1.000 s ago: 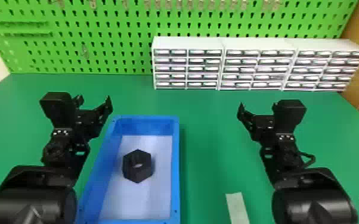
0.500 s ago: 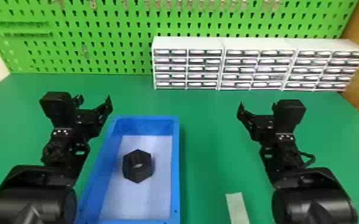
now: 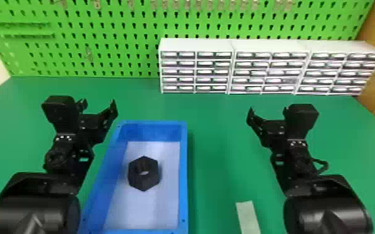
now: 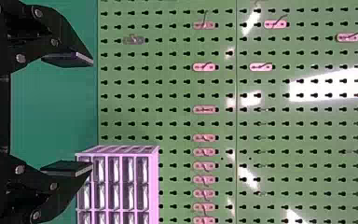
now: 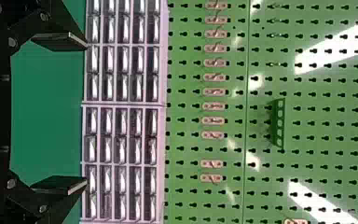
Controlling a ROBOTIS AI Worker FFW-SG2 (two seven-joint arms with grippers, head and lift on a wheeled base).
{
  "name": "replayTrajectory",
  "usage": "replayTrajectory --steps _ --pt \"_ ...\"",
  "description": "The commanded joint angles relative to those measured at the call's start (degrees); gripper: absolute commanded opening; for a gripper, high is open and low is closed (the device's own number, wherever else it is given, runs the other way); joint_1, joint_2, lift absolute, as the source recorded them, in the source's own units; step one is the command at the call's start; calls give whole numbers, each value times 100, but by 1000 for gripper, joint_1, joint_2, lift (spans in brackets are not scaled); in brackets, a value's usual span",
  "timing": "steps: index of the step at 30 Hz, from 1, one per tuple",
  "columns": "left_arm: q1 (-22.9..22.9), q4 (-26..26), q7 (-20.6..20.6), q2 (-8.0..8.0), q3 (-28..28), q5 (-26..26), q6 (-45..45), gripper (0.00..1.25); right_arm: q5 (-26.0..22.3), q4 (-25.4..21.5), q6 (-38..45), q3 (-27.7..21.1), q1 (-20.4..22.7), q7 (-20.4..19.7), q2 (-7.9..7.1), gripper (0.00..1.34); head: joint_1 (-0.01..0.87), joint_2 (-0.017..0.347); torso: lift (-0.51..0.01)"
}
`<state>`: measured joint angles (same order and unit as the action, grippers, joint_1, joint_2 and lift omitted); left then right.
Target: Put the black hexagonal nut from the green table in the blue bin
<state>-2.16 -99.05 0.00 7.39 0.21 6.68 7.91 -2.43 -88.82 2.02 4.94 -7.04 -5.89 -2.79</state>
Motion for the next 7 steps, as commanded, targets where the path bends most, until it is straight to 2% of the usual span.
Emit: replayTrajectory --steps 1,7 --pt "-4 0 0 8 5 0 0 785 -3 5 0 7 1 0 -11 1069 686 52 -97" --pt "5 0 0 -1 5 9 0 785 -3 5 0 15 1 0 -2 1069 686 52 -97"
